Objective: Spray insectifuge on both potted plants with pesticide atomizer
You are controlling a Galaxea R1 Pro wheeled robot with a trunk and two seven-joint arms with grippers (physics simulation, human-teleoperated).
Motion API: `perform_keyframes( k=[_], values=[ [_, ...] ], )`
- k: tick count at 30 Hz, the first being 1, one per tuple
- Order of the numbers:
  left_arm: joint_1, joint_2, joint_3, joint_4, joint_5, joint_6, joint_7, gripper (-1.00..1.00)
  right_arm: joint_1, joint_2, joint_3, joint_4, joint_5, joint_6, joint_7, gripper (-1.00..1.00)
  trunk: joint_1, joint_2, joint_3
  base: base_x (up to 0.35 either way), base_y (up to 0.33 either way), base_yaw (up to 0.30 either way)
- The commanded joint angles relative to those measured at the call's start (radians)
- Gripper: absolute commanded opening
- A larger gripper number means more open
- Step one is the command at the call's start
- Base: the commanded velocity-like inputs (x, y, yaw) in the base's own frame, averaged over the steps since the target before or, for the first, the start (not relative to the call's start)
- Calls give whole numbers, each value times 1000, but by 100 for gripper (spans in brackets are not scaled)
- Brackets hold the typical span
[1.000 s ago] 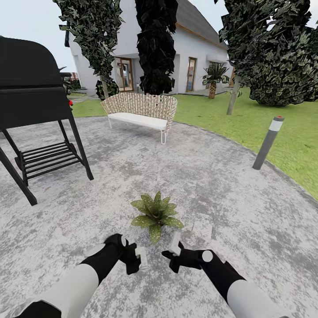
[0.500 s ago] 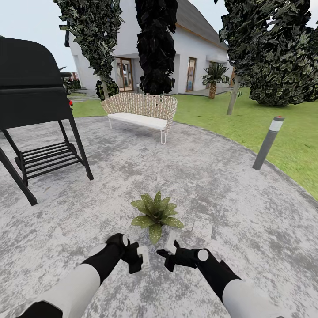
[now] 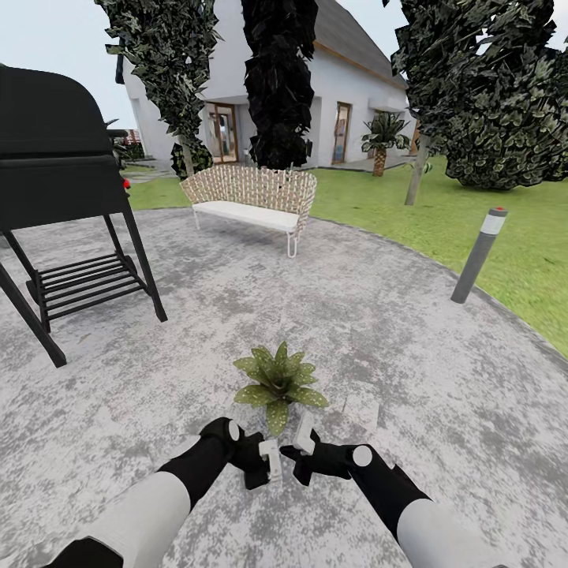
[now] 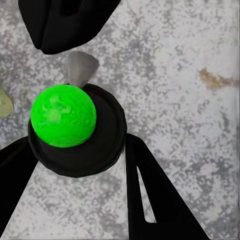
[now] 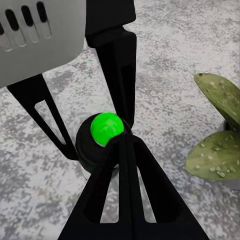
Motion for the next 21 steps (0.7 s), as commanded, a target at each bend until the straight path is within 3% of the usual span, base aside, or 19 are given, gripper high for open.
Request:
perform_keyframes(
  k=[1, 5, 16, 21],
  values=[
    [0, 0, -2, -2, 16, 9, -5, -100, 0, 0, -1, -1, 10, -6, -1, -100, 0, 0, -1, 0, 0, 0],
    [0, 0, -2, -2, 39, 8, -5, -100, 0, 0, -1, -1, 10, -6, -1, -100, 0, 0, -1, 0, 0, 0],
    [0, 13, 2, -1, 36, 5, -5, -100, 0, 0, -1, 0, 10, -7, -1, -100, 0, 0, -1, 0, 0, 0],
    [0, 97, 2, 0, 31, 5, -5, -100, 0, 0, 0, 1, 12, -7, -1, -100, 0, 0, -1, 0, 0, 0]
  ],
)
